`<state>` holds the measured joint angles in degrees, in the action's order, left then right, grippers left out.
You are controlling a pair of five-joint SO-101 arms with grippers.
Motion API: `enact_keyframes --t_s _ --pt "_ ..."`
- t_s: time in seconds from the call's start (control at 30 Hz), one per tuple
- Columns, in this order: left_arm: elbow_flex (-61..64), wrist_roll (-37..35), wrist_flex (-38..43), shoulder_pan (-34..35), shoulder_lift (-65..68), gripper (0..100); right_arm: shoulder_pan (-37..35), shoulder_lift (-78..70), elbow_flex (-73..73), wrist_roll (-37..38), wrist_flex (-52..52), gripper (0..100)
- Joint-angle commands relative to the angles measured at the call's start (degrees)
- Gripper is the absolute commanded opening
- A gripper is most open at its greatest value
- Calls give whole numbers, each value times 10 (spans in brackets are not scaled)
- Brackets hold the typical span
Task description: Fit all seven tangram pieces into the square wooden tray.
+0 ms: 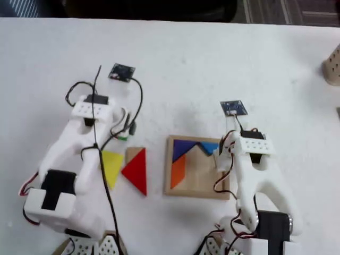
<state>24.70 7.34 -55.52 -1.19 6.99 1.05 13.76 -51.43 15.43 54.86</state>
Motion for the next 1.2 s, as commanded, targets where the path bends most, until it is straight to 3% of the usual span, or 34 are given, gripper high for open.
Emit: enact_keyframes --t_s 0.0,0.1,0.3,0.53,0.8,1.17 --pt "-47 13 12 12 11 238 7 1 5 5 -7 144" --pt "-62 11 12 27 40 248 7 1 5 6 -7 144" --pt "-94 -44 9 52 92 377 7 1 5 7 -7 144" --pt "-91 -33 7 26 96 316 7 1 5 7 -7 144" --pt "-93 38 -21 -3 101 190 7 1 5 7 -7 144" --pt "-94 32 -21 2 95 185 7 1 5 7 -7 144"
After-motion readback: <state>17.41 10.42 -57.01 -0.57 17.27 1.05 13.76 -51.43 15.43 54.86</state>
